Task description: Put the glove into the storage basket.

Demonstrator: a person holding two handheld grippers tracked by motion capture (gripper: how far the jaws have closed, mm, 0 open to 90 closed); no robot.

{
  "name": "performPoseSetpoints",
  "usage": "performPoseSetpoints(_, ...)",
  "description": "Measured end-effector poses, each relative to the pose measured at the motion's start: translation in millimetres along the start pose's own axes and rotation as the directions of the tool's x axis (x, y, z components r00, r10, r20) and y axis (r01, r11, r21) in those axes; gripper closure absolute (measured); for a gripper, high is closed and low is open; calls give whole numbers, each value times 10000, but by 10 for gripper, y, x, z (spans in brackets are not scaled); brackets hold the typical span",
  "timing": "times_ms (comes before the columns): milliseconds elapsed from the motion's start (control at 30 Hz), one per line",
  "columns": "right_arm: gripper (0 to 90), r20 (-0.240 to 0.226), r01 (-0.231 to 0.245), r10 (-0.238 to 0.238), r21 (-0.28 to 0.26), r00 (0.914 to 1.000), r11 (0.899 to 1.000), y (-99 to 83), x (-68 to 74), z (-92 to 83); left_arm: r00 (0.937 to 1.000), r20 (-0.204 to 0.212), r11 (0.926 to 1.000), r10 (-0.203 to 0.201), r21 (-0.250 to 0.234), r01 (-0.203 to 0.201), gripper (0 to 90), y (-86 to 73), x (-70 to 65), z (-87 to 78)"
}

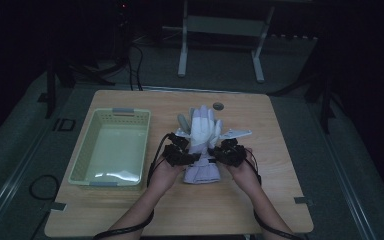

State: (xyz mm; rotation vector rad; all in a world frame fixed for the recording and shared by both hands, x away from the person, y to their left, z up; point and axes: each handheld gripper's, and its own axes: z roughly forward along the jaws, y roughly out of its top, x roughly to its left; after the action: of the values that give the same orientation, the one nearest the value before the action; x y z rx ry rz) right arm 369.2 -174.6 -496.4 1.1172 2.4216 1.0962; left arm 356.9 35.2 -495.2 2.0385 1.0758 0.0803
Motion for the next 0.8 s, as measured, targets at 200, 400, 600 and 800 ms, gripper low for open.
performPoseSetpoints(200,814,-20,235,-236,-345,9997,9991,112,97,-117,9995,-14,9995,318,-23,-318,676,78,-19,-191)
performPoseSetpoints(400,815,-41,374,-377,-606,9993,9975,216,176,-190,9986,-1,9985,528,-120,-528,677,128,2,-348)
performPoseSetpoints(600,815,-145,465,-478,-796,9988,9957,336,266,-208,9980,29,9979,636,-151,-635,678,158,75,-507)
performPoseSetpoints(800,814,-108,582,-595,-943,9982,9938,453,367,-213,9972,-5,9971,743,-141,-743,680,196,131,-652)
